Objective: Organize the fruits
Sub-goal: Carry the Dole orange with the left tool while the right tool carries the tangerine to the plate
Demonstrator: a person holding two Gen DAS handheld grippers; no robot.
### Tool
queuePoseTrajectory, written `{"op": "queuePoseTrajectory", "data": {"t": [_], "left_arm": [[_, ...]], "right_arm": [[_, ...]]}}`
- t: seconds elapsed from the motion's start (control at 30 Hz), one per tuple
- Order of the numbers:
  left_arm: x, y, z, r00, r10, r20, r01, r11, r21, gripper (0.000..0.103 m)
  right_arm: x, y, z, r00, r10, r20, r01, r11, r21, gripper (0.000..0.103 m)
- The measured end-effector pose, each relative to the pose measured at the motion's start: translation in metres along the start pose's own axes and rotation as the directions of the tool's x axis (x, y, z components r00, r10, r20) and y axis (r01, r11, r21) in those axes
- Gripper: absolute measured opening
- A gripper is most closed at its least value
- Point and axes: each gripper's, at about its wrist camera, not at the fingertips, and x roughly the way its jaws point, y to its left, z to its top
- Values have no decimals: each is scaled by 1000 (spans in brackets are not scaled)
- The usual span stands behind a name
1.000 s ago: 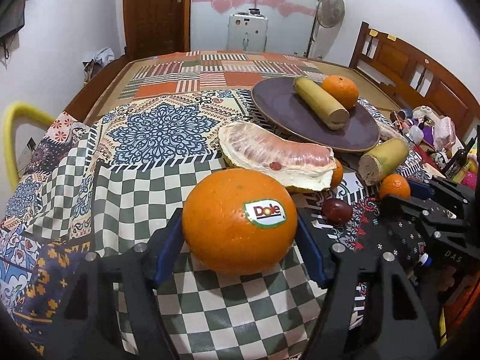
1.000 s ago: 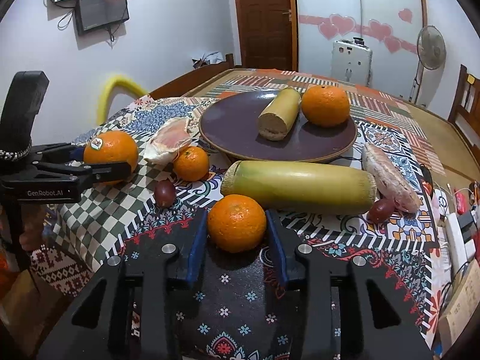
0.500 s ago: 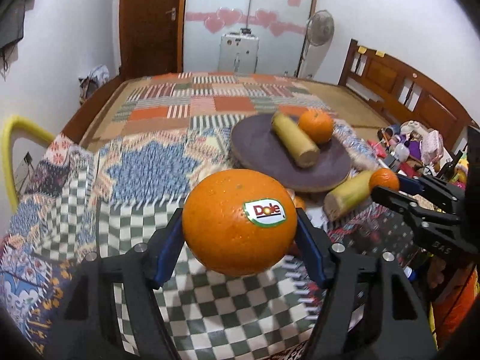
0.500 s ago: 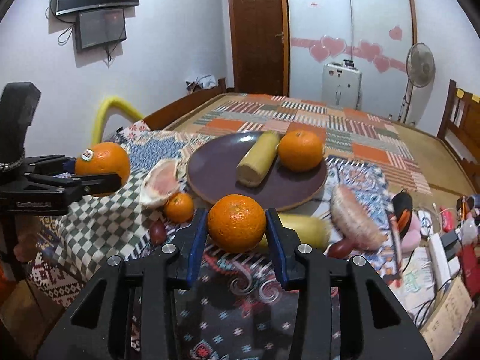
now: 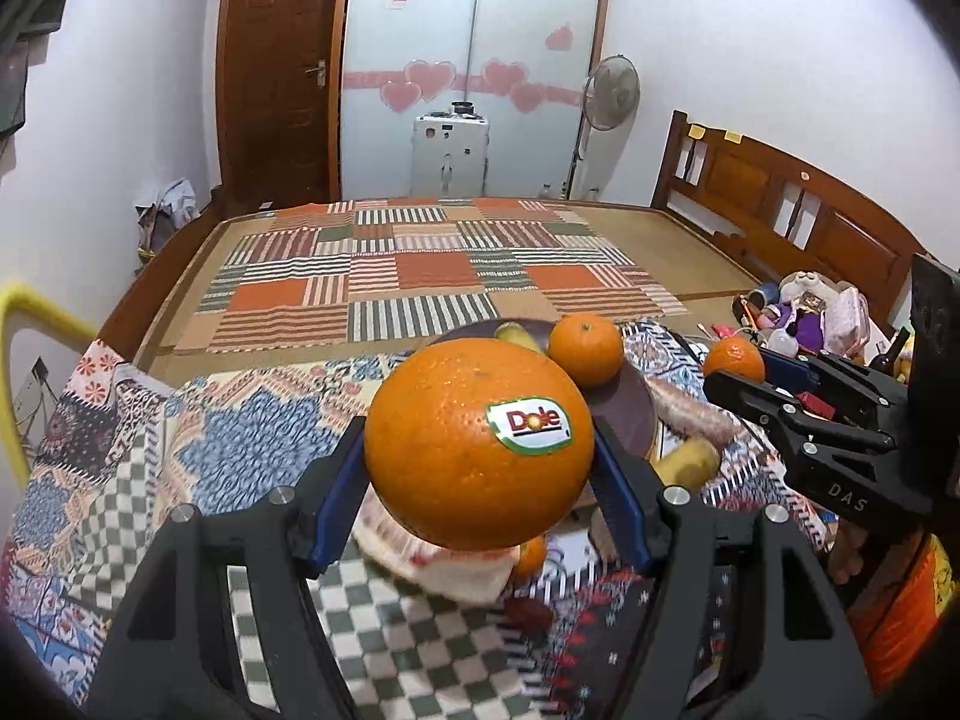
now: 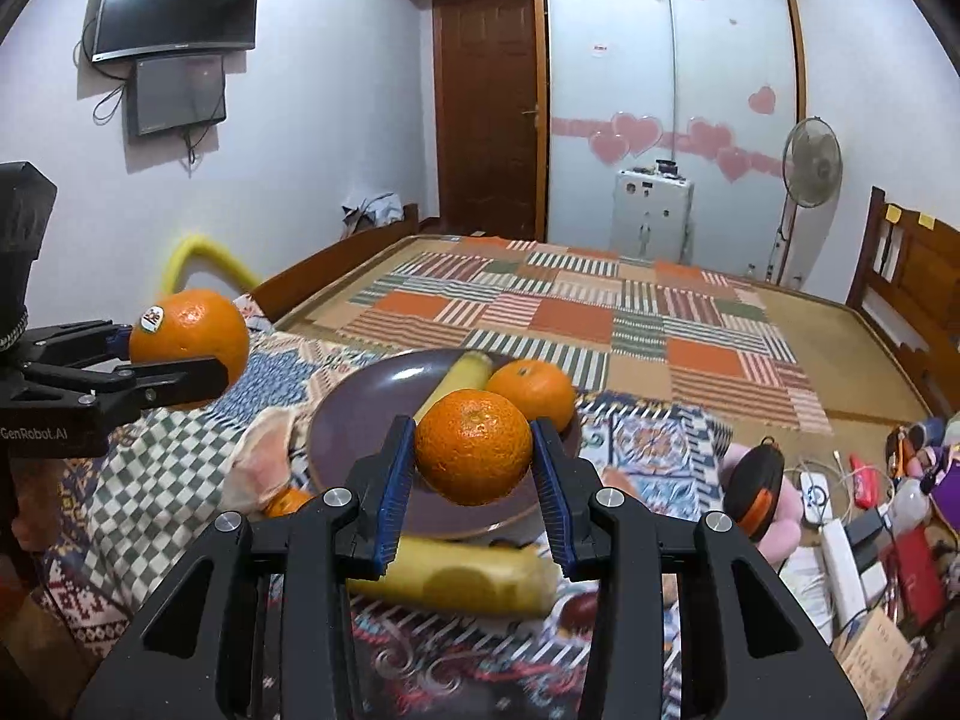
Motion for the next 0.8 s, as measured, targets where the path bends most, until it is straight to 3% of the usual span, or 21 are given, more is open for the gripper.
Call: {"op": "queuePoseTrajectory", "data": {"t": [0.37,0.8], "left_arm": [[56,2,18,998,6,-56,-6,1000,-6,69],[117,4,29,982,13,-186,-14,1000,-1,69]], "right_arm": [[32,-18,11,999,-10,-30,10,1000,-4,36],[70,-18,3,987,-22,-161,14,999,-48,36]]}}
